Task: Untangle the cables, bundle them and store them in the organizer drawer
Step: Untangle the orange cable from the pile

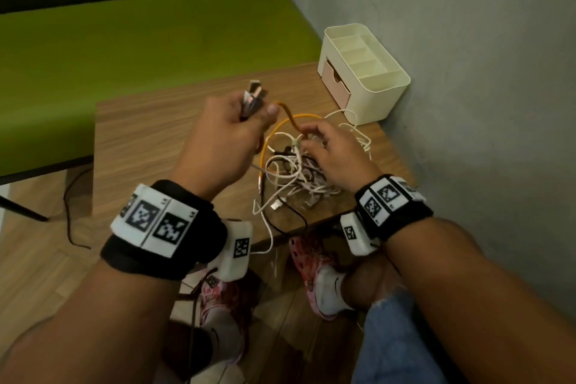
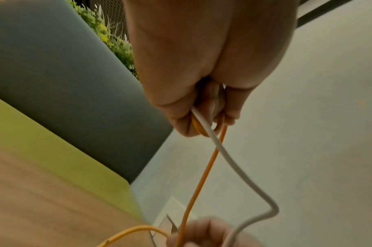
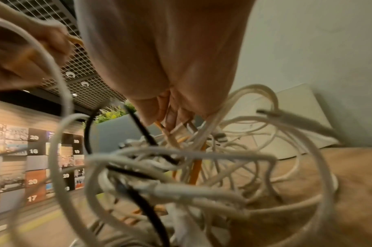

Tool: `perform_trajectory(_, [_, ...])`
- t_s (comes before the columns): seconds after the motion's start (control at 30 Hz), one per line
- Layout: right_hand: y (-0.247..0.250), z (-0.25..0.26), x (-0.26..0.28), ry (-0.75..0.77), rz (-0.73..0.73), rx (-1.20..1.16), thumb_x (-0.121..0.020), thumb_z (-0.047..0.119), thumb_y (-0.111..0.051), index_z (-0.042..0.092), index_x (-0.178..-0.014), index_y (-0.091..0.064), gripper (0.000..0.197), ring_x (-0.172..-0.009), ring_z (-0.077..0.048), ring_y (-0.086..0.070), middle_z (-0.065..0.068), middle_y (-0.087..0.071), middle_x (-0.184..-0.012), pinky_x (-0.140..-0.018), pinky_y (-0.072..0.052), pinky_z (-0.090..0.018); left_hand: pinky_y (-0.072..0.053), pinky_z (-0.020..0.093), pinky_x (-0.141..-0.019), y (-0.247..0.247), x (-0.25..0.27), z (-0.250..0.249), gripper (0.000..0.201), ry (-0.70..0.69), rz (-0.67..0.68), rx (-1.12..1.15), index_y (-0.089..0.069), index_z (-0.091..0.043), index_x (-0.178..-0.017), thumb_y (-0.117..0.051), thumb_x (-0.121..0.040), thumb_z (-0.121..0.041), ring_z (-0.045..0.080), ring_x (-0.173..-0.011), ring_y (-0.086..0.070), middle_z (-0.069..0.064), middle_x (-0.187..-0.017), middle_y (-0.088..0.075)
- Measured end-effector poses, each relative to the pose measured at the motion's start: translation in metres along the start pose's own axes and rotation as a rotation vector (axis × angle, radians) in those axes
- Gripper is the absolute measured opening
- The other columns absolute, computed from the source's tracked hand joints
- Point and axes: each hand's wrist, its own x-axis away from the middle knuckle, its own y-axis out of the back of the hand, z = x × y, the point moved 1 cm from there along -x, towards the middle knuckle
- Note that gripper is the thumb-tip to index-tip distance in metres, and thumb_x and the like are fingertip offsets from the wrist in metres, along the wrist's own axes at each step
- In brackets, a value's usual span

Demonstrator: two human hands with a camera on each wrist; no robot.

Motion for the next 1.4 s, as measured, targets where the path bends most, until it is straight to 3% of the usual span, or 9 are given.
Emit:
perform_trajectory(0.17, [0.019, 0.008, -0.02, -0.022, -0.127, -0.002, -0.096, 0.017, -0.058, 0.02, -0.115, -0.066, 0.02, -0.106, -0.008, -0.061, 0.004, -0.066, -0.117, -0.098, -0.051, -0.037, -0.037, 0.026, -0.051, 0.013, -0.003, -0.004, 0.021, -0.007, 0.023, -0.028, -0.063, -0.01, -0.08, -0.059, -0.097, -0.022, 0.009, -0.051, -0.046, 0.005, -0.065, -0.053])
perform_trajectory(0.37, [0.01, 0.04, 0.015, 0.061, -0.007, -0.554, -0.095, 0.002, -0.059, 0.021, -0.114, -0.063, 0.027, -0.107, -0.003, -0.063, 0.008, -0.068, -0.11, -0.091, -0.051, -0.022, -0.036, 0.026, -0.051, 0.002, 0.003, 0.002, 0.023, 0.05, 0.115, -0.049, -0.063, -0.008, -0.082, -0.058, -0.097, -0.024, 0.009, -0.052, -0.044, 0.003, -0.063, -0.051])
perform_trajectory(0.57, [-0.005, 0.026, 0.017, 0.096, 0.11, -0.172, -0.1, 0.019, -0.056, 0.011, -0.116, -0.066, 0.021, -0.094, 0.012, -0.054, 0.012, -0.059, -0.103, -0.083, -0.039, -0.006, -0.036, 0.036, -0.056, 0.01, 0.008, -0.005, 0.028, 0.024, 0.173, 0.069, -0.063, -0.012, -0.076, -0.06, -0.087, -0.038, 0.012, -0.053, -0.041, -0.013, -0.052, -0.044])
perform_trajectory(0.7, [0.0, 0.03, 0.01, 0.107, 0.036, -0.133, -0.1, 0.026, -0.056, 0.015, -0.109, -0.068, 0.019, -0.098, -0.009, -0.059, 0.002, -0.065, -0.106, -0.081, -0.044, -0.023, -0.033, 0.031, -0.057, 0.015, 0.008, 0.0, 0.027, 0.083, 0.152, 0.01, -0.065, -0.011, -0.077, -0.061, -0.091, -0.034, 0.011, -0.051, -0.039, -0.012, -0.052, -0.047])
perform_trajectory(0.87, [0.009, 0.023, 0.012, 0.081, -0.064, -0.269, -0.099, 0.025, -0.058, 0.037, -0.094, -0.064, 0.015, -0.077, 0.005, -0.056, 0.025, -0.063, -0.082, -0.074, -0.047, -0.021, -0.035, 0.034, -0.057, 0.022, 0.003, 0.027, 0.03, 0.187, 0.015, -0.352, -0.055, -0.01, -0.071, -0.055, -0.097, -0.025, 0.017, -0.053, -0.042, 0.003, -0.06, -0.05])
perform_trajectory(0.97, [0.002, 0.019, 0.012, 0.114, -0.051, -0.263, -0.095, 0.015, -0.063, 0.024, -0.1, -0.07, 0.012, -0.085, 0.008, -0.059, 0.018, -0.065, -0.091, -0.078, -0.046, -0.011, -0.041, 0.041, -0.062, 0.018, 0.004, 0.009, 0.024, 0.003, -0.114, -0.417, -0.06, -0.015, -0.08, -0.053, -0.099, -0.028, 0.023, -0.067, -0.053, 0.007, -0.076, -0.059])
perform_trajectory(1.07, [-0.006, 0.023, 0.007, 0.158, -0.039, -0.253, -0.092, 0.013, -0.066, 0.009, -0.105, -0.073, 0.015, -0.098, -0.01, -0.064, -0.003, -0.068, -0.105, -0.088, -0.05, -0.022, -0.044, 0.041, -0.074, -0.001, 0.004, -0.017, 0.017, -0.14, -0.078, -0.444, -0.065, -0.014, -0.104, -0.054, -0.098, -0.026, 0.024, -0.088, -0.057, 0.004, -0.099, -0.062])
perform_trajectory(1.2, [-0.004, 0.035, 0.002, 0.169, -0.054, -0.262, -0.093, 0.016, -0.065, 0.022, -0.099, -0.071, 0.012, -0.087, -0.013, -0.063, -0.006, -0.067, -0.101, -0.078, -0.05, -0.024, -0.046, 0.042, -0.068, -0.026, -0.001, -0.002, 0.015, -0.071, 0.118, -0.57, -0.06, -0.015, -0.103, -0.051, -0.099, -0.026, 0.029, -0.083, -0.059, 0.005, -0.091, -0.065])
perform_trajectory(1.4, [0.006, 0.062, -0.009, 0.285, -0.132, -0.344, -0.09, 0.014, -0.068, 0.026, -0.096, -0.069, 0.014, -0.091, -0.012, -0.065, 0.003, -0.067, -0.096, -0.081, -0.056, -0.03, -0.032, 0.033, -0.049, -0.016, -0.003, -0.002, 0.018, -0.033, 0.024, -0.336, -0.058, -0.023, -0.087, -0.05, -0.101, -0.03, 0.011, -0.055, -0.048, -0.005, -0.065, -0.054])
